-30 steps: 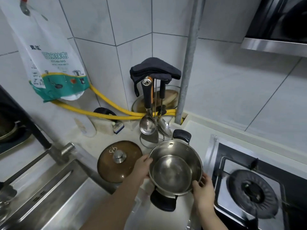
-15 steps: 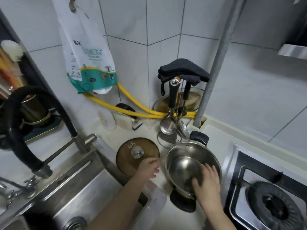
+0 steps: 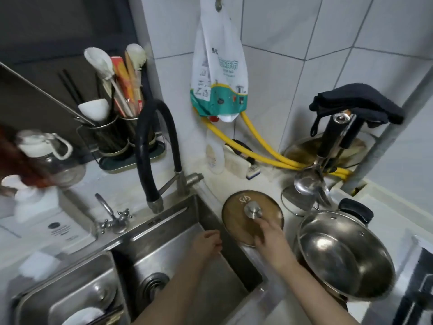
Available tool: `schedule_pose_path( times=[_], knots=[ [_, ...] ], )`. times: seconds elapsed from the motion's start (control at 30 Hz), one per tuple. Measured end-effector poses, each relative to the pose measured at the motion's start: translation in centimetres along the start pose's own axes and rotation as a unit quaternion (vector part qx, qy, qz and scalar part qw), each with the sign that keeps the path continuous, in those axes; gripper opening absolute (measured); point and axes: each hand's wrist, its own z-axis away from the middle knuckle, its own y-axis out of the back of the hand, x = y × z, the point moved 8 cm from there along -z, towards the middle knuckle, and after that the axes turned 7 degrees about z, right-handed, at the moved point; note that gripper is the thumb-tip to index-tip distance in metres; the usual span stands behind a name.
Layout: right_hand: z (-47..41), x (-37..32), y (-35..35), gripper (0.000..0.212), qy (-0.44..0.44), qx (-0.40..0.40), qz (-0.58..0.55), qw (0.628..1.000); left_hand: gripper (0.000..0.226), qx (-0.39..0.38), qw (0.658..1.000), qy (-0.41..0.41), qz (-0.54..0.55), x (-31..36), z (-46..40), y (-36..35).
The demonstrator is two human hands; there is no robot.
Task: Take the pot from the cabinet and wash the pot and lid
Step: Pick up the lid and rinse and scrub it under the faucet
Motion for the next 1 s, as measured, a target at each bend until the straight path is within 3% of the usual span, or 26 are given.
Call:
schedule_pose_path(
  times=[0.27,0.5,0.7,0.83,1.0],
  knots=[
    [-7.4,1.2,-2.5,0.059,-0.054,-0.067,0.096,0.992,0.027,0.021,0.996,0.057,0.071,-1.7,-2.8,-0.4],
    [-11.1,3.0,-4.1,0.044,-0.057,-0.055,0.091,0.993,0.025,0.034,0.993,0.077,0.085,-1.2,-5.3,-2.6],
    [-11.8,2.6,-4.0,0.044,-0.01,-0.041,0.103,0.994,0.024,0.059,0.99,0.082,0.101,-1.2,-5.2,-2.1],
    [-11.2,0.1,-4.3,0.047,0.036,-0.044,0.111,0.992,0.036,0.07,0.986,0.078,0.133,-1.3,-4.6,-0.8],
    [-9.8,-4.9,-4.8,0.043,0.098,-0.041,0.07,0.992,0.019,0.08,0.967,0.048,0.239,-0.9,-2.1,2.8]
  ],
)
